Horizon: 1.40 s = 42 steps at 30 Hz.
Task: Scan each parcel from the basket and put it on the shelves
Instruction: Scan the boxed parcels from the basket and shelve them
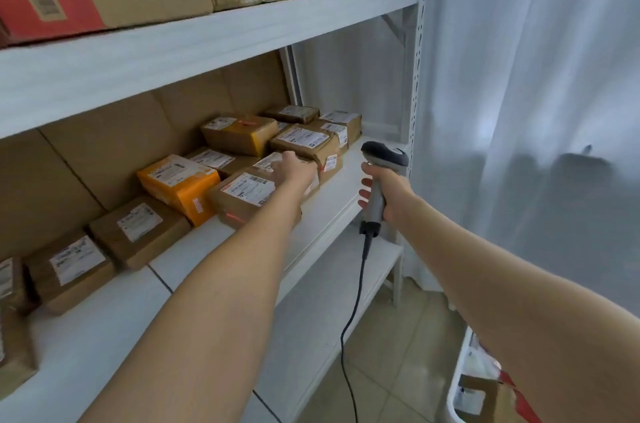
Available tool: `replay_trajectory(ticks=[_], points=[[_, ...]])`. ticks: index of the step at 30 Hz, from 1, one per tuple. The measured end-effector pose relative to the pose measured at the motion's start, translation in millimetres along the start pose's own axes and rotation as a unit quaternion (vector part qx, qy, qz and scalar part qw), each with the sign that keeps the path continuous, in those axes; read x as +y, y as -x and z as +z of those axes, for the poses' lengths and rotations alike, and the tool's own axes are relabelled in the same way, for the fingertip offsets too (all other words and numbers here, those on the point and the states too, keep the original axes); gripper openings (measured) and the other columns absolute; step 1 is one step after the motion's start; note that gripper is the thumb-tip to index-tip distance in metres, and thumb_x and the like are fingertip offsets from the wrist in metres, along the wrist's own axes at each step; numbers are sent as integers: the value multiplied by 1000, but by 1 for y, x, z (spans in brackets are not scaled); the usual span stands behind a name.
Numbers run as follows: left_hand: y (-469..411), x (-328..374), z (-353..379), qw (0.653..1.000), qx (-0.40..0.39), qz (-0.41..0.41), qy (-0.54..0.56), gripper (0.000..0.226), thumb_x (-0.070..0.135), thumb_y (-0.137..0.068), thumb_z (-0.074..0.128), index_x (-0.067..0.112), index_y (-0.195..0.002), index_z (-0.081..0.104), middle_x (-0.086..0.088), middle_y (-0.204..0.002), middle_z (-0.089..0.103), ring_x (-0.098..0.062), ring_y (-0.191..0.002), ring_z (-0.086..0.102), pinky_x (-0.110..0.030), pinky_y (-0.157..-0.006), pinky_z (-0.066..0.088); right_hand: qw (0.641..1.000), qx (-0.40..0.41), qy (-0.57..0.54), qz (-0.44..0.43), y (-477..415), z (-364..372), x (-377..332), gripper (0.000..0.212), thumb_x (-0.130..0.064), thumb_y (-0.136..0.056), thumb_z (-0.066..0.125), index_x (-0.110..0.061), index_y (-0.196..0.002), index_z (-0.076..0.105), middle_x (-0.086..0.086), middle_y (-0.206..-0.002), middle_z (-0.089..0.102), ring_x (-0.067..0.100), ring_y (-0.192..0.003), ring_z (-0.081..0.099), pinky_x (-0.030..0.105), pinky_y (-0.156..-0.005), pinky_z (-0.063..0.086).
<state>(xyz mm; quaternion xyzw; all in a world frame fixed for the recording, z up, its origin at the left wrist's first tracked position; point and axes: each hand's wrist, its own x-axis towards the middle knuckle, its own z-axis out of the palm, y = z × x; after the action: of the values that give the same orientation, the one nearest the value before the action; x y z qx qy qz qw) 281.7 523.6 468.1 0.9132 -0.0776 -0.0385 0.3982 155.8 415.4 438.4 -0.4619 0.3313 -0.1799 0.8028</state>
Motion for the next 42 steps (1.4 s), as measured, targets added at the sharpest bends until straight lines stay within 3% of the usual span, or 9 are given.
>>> replay_trajectory(ticks=[2, 6, 10, 14, 18, 30, 33, 38, 42], points=[[10, 14, 20, 999, -34, 25, -12, 55, 36, -91, 57, 14, -139, 42, -17, -141, 38, -34, -124, 45, -39, -96, 43, 1000, 15, -13, -7, 5, -21, -2, 25, -22, -84, 75, -9, -101, 62, 8, -101, 62, 25, -90, 60, 41, -87, 52], [33, 38, 67, 989, -118, 83, 12, 59, 28, -86, 60, 13, -140, 43, -13, -144, 38, -31, -126, 44, -33, -96, 43, 998, 64, -22, -15, 20, -71, -5, 29, -20, -84, 74, -8, -108, 63, 7, -94, 64, 24, -83, 61, 40, -83, 52], [67, 65, 117, 976, -186, 116, 10, 55, 30, -86, 62, 15, -137, 47, -13, -139, 37, -29, -120, 48, -29, -85, 39, 994, 101, -52, -12, 37, -133, -10, 12, -20, -87, 71, -13, -94, 65, 6, -86, 68, 20, -74, 63, 33, -73, 52], [114, 91, 173, 957, -249, 150, -19, 55, 27, -85, 62, 14, -137, 48, -14, -143, 39, -28, -126, 45, -32, -104, 39, 984, 159, -77, -19, 54, -204, -9, 11, -23, -86, 72, -16, -89, 64, 5, -83, 68, 18, -73, 62, 34, -74, 49], [168, 113, 226, 943, -293, 158, -31, 53, 26, -86, 61, 14, -136, 48, -15, -144, 34, -33, -123, 47, -34, -105, 40, 973, 209, -95, -14, 71, -278, -5, 14, -28, -86, 72, -19, -93, 64, 4, -84, 69, 18, -74, 62, 32, -70, 47], [304, 137, 368, 913, -370, 141, -95, 53, 28, -88, 60, 14, -137, 46, -15, -143, 32, -32, -124, 45, -37, -106, 37, 938, 277, -202, 47, 100, -466, 27, 27, -32, -83, 75, -13, -100, 64, 4, -72, 68, 17, -63, 65, 30, -60, 54], [315, 126, 396, 910, -378, 127, -116, 52, 27, -88, 61, 14, -137, 46, -15, -142, 33, -32, -123, 46, -36, -104, 37, 933, 286, -209, 68, 86, -491, 47, 28, -34, -83, 75, -13, -98, 66, 3, -66, 70, 15, -56, 66, 29, -56, 54], [305, 103, 445, 889, -397, 145, -175, 53, 22, -89, 62, 14, -138, 44, -15, -143, 33, -32, -122, 48, -36, -105, 40, 926, 290, -217, 107, 51, -515, 84, 31, -34, -83, 76, -13, -103, 66, 2, -66, 72, 17, -65, 67, 33, -66, 57], [290, 77, 501, 854, -426, 180, -239, 54, 15, -89, 62, 17, -139, 43, -14, -142, 33, -32, -123, 47, -38, -103, 42, 914, 311, -225, 134, 18, -534, 118, 31, -33, -81, 77, -12, -101, 65, 3, -65, 72, 15, -56, 67, 30, -56, 56]])
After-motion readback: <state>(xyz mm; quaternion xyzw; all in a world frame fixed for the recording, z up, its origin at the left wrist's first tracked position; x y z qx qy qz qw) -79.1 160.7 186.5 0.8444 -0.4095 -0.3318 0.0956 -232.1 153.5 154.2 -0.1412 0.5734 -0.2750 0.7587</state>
